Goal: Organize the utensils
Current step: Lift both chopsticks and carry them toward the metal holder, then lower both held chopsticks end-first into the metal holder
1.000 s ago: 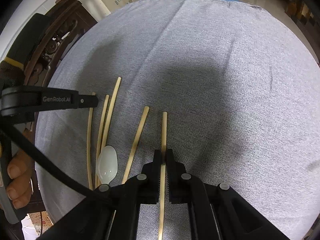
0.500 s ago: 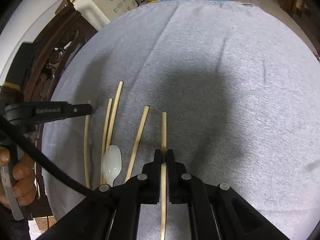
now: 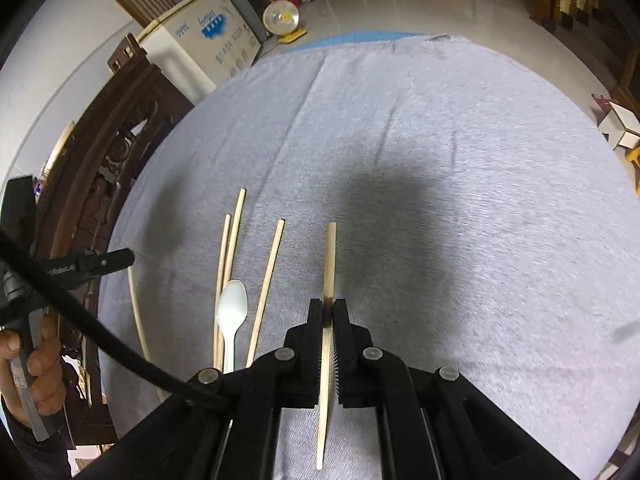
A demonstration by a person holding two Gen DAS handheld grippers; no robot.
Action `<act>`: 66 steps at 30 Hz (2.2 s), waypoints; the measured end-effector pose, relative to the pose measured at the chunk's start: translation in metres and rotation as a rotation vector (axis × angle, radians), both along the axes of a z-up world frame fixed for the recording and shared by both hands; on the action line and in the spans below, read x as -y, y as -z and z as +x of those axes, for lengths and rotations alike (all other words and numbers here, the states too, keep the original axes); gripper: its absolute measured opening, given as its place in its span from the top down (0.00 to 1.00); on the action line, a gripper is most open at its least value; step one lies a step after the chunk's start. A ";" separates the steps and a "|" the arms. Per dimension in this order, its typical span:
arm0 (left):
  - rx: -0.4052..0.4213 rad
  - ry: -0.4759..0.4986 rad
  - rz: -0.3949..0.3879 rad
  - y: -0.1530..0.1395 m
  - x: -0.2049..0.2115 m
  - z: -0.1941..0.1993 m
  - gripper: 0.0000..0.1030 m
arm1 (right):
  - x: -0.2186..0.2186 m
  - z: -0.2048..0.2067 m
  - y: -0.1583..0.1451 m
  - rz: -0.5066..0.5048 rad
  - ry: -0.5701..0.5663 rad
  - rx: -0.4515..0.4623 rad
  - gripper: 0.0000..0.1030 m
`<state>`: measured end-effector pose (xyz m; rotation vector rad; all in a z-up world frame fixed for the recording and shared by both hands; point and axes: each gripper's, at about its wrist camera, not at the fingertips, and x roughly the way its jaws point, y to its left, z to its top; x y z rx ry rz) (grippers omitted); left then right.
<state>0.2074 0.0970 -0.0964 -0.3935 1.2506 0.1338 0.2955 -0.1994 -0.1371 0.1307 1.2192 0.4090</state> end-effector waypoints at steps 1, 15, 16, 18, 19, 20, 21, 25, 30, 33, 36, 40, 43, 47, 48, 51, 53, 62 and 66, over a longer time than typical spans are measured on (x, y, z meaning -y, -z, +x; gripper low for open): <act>0.009 -0.002 0.002 -0.004 0.000 -0.001 0.96 | 0.002 -0.003 -0.004 0.007 0.009 0.011 0.95; 0.154 0.002 -0.004 -0.057 0.009 -0.028 0.96 | 0.021 -0.045 -0.055 0.040 0.071 0.178 0.95; 0.163 0.000 -0.003 -0.061 0.009 -0.030 0.96 | 0.023 -0.050 -0.060 0.042 0.077 0.199 0.95; 0.188 -0.001 0.007 -0.069 0.011 -0.036 0.96 | 0.026 -0.057 -0.068 0.051 0.083 0.222 0.95; 0.199 -0.002 0.009 -0.072 0.011 -0.039 0.96 | 0.027 -0.061 -0.072 0.053 0.087 0.238 0.95; 0.213 -0.002 0.018 -0.077 0.012 -0.041 0.96 | 0.028 -0.063 -0.075 0.051 0.091 0.250 0.95; 0.223 -0.002 0.022 -0.080 0.013 -0.043 0.96 | 0.029 -0.066 -0.079 0.050 0.095 0.265 0.95; 0.253 0.000 0.027 -0.089 0.014 -0.048 0.96 | 0.034 -0.074 -0.087 0.049 0.104 0.295 0.95; 0.278 0.006 0.034 -0.097 0.015 -0.053 0.96 | 0.038 -0.081 -0.092 0.058 0.116 0.316 0.95; 0.302 0.007 0.045 -0.104 0.016 -0.057 0.96 | 0.039 -0.087 -0.099 0.058 0.119 0.343 0.95; 0.332 0.007 0.045 -0.115 0.017 -0.063 0.96 | 0.039 -0.094 -0.108 0.064 0.122 0.372 0.95; 0.392 0.003 0.056 -0.137 0.018 -0.075 0.96 | 0.042 -0.106 -0.127 0.084 0.129 0.418 0.95; 0.445 0.005 0.064 -0.157 0.021 -0.088 0.96 | 0.044 -0.118 -0.146 0.108 0.133 0.460 0.95; 0.512 0.012 0.068 -0.182 0.028 -0.104 0.96 | 0.048 -0.138 -0.171 0.138 0.129 0.518 0.95; 0.531 0.015 0.068 -0.188 0.031 -0.110 0.96 | 0.048 -0.146 -0.179 0.146 0.125 0.536 0.95; 0.572 0.031 0.061 -0.203 0.039 -0.123 0.96 | 0.051 -0.166 -0.197 0.168 0.113 0.575 0.95; 0.596 0.043 0.056 -0.210 0.045 -0.133 0.96 | 0.054 -0.183 -0.208 0.189 0.104 0.598 0.95; 0.649 0.077 0.031 -0.208 0.071 -0.175 0.96 | 0.050 -0.256 -0.225 0.230 0.042 0.643 0.95; 0.639 0.081 0.014 -0.193 0.078 -0.186 0.96 | 0.043 -0.280 -0.214 0.241 0.013 0.621 0.95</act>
